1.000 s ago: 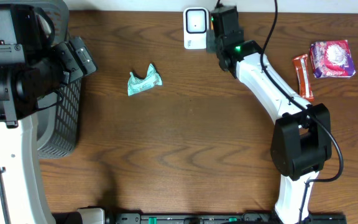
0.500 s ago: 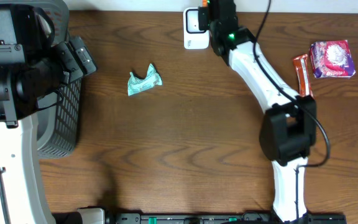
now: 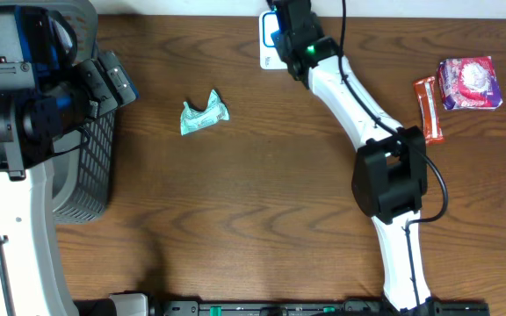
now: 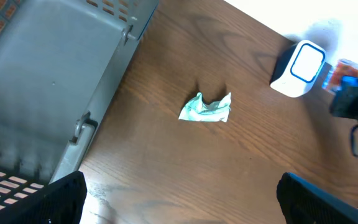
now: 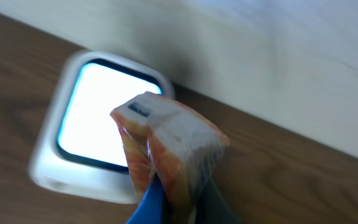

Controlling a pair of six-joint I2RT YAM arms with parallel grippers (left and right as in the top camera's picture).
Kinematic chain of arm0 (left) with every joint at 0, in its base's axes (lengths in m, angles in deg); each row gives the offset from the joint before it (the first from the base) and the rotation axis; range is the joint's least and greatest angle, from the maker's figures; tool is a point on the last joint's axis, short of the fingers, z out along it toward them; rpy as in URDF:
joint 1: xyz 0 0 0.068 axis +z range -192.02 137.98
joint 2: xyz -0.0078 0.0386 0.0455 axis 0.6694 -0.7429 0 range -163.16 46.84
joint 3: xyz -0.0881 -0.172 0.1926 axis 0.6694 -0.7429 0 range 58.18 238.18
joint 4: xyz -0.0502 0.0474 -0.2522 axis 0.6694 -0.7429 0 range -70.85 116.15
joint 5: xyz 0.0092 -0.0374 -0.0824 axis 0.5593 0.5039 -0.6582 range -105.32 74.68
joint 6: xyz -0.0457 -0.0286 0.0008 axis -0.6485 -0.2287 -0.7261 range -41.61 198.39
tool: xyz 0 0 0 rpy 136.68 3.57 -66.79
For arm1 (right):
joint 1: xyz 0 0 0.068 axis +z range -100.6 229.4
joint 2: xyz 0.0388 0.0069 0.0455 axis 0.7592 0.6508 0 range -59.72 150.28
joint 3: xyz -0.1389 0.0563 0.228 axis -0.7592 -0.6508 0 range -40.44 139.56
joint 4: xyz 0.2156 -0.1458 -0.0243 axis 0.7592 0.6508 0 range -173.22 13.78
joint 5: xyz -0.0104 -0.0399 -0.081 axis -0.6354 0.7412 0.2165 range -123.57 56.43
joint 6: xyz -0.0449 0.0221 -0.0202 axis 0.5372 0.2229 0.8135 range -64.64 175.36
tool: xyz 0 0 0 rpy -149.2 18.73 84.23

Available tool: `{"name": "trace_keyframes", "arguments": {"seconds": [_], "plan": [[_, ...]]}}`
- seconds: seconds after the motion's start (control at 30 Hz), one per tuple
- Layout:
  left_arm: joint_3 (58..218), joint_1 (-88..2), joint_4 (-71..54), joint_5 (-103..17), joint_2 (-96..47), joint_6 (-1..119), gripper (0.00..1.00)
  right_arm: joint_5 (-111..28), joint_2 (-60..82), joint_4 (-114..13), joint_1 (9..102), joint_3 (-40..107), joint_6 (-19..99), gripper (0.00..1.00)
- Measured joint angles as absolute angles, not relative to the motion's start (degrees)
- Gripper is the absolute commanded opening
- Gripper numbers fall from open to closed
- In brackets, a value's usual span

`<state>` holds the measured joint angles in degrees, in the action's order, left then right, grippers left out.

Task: Scan the item barcode
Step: 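Carry the Kleenex packet to the right table edge and release it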

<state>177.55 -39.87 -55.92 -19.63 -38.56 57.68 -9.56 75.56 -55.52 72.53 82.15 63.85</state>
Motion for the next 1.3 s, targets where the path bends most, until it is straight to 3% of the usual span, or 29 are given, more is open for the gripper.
{"name": "trace_keyframes", "arguments": {"seconds": [0.37, 0.4, 0.43, 0.47, 0.5, 0.57, 0.73, 1.0, 1.3], "plan": [[177.5, -39.9, -55.9, -19.6, -38.6, 57.7, 0.98, 2.5, 75.6, -28.9, 58.4, 86.5, 62.1, 0.01], [177.5, -39.9, -55.9, -19.6, -38.6, 57.7, 0.98, 2.9, 75.6, -27.6, 56.5, 86.5, 62.0, 0.07], [177.5, -39.9, -55.9, -19.6, -38.6, 57.7, 0.98, 3.2, 75.6, -26.7, 54.7, 86.5, 61.6, 0.28], [177.5, -39.9, -55.9, -19.6, -38.6, 57.7, 0.98, 3.4, 75.6, -25.8, 52.7, 86.5, 61.1, 0.61], [177.5, -39.9, -55.9, -19.6, -38.6, 57.7, 0.98, 3.5, 75.6, -25.1, 51.2, 86.5, 60.5, 0.75], [177.5, -39.9, -55.9, -19.6, -38.6, 57.7, 0.98, 3.2, 75.6, -23.3, 48.6, 86.5, 58.9, 0.85], [177.5, -39.9, -55.9, -19.6, -38.6, 57.7, 0.98, 2.2, 75.6, -20.1, 45.7, 86.5, 54.6, 0.98], [177.5, -39.9, -55.9, -19.6, -38.6, 57.7, 0.98, -6.3, 75.1, -19.7, 49.0, 86.5, 52.5, 0.99], [177.5, -39.9, -55.9, -19.6, -38.6, 57.7, 0.98, -47.2, 71.3, -25.6, 58.4, 86.5, 50.3, 0.98]]}}
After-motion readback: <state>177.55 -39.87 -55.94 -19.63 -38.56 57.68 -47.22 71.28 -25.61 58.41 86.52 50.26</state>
